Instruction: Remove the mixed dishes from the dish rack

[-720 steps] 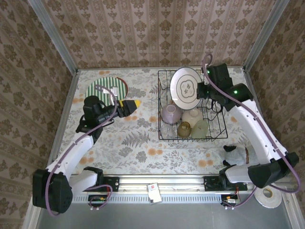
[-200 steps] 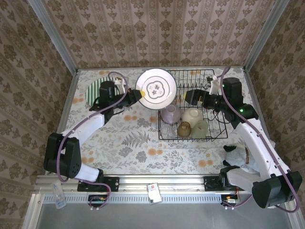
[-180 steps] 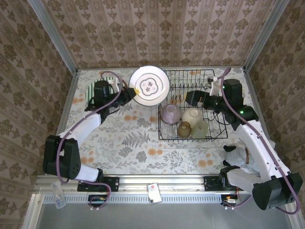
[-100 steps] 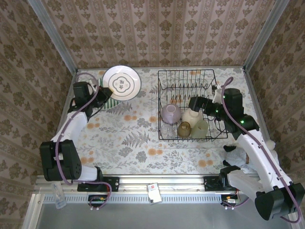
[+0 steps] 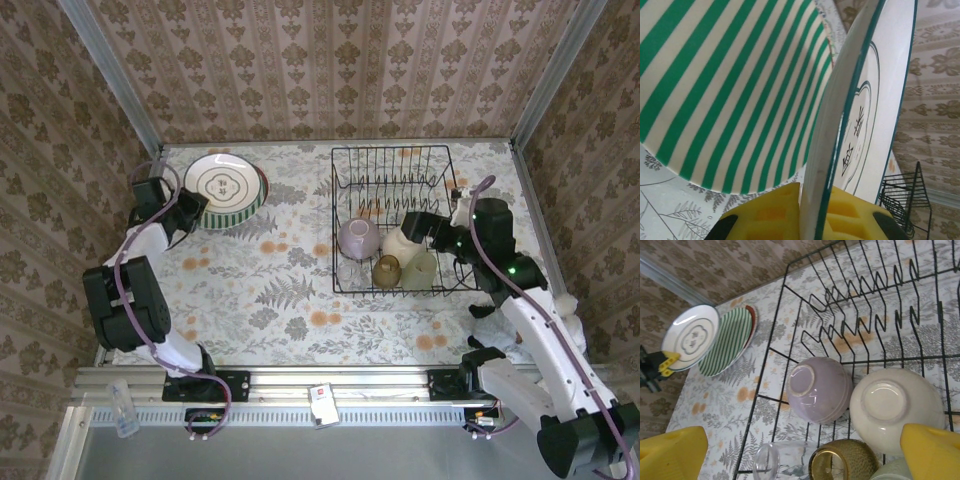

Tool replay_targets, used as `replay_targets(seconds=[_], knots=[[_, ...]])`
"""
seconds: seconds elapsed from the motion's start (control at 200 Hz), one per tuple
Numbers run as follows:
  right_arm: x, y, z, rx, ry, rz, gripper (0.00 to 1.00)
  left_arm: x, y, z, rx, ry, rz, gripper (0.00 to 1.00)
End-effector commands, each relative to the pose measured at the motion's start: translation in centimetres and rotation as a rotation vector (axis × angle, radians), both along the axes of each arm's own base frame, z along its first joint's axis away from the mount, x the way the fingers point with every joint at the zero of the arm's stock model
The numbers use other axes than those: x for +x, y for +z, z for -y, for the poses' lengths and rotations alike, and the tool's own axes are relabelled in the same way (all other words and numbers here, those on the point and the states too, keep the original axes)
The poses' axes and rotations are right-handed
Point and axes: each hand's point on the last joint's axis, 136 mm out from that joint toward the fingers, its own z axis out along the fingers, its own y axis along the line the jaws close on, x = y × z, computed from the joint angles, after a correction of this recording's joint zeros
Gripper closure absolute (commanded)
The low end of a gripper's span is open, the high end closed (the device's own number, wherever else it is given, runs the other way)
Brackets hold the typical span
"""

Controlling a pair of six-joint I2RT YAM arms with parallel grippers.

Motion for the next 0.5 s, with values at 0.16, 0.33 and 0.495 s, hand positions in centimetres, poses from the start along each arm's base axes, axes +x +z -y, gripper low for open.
replay_targets(seconds=[0.16, 0.33, 0.495], knots=[[-1.3, 1.2, -1.4, 0.014, 0.102, 0.050, 0.00, 3.4, 0.4, -1.4, 0.004, 0.031, 0.044, 1.00], [-2.1, 1.1, -1.3, 0.013, 0.107, 0.045, 0.00, 4.8, -0.8, -1.8, -0.020, 0.046, 0.045, 1.00], [-2.4, 1.3, -1.3, 0.011, 0.112, 0.046, 0.00, 5.9, -1.9, -2.2, -0.023, 0.060, 0.025, 1.00]])
